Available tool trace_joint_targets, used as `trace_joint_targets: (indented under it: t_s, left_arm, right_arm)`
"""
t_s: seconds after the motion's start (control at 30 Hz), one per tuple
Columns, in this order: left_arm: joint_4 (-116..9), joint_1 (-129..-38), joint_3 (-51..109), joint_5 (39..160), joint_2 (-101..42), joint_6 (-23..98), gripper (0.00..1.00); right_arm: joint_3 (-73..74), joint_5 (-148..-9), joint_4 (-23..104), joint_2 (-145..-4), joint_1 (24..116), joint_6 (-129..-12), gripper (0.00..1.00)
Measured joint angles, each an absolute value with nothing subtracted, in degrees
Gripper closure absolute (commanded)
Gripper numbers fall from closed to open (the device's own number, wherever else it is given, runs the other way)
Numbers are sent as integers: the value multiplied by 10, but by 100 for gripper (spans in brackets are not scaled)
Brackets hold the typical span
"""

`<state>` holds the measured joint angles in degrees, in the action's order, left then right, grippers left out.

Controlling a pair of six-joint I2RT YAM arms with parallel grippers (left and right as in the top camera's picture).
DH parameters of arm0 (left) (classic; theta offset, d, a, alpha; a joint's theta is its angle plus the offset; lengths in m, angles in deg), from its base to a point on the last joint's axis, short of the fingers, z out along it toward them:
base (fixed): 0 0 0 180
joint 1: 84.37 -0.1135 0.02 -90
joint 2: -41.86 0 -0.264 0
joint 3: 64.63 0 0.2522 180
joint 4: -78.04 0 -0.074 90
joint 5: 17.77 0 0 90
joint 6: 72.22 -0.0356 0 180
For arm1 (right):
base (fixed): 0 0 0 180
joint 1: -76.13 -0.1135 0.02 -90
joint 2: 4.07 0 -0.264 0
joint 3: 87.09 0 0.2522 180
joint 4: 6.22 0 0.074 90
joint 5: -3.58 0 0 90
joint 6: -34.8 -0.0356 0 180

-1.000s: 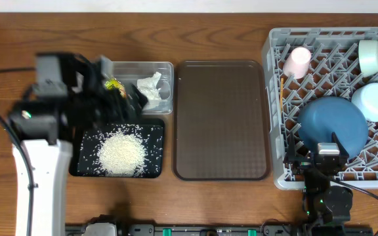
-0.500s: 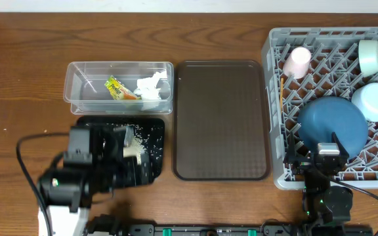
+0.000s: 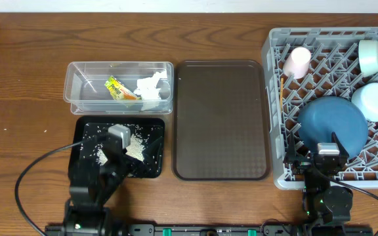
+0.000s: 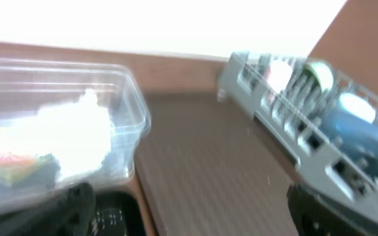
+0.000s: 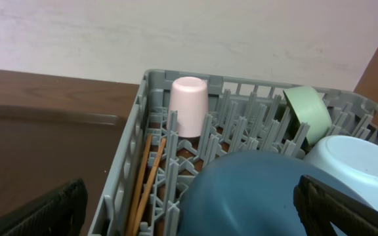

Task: Sort waste into correct bins and load items into the dishwasher rack

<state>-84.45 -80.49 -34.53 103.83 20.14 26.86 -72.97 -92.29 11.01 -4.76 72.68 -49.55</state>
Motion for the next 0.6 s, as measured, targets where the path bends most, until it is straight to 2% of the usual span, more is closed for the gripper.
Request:
trace_joint_targets:
  t_s: [0.13, 0.27, 0.43, 0.6]
  left_arm:
    - [-986, -805, -425, 1043, 253, 270, 4]
    - [-1062, -805, -486, 1044, 294, 268, 4]
    - [-1030, -805, -505, 1010, 339, 266, 4]
    - [-947, -805, -505, 940, 396, 250, 4]
  right_arm:
    - [-730, -922, 110, -48, 727, -495, 1]
    - [-730, -922, 110, -48, 727, -495, 1]
    - [-730, -922, 110, -48, 727, -495, 1]
    - [-730, -922, 110, -48, 727, -495, 1]
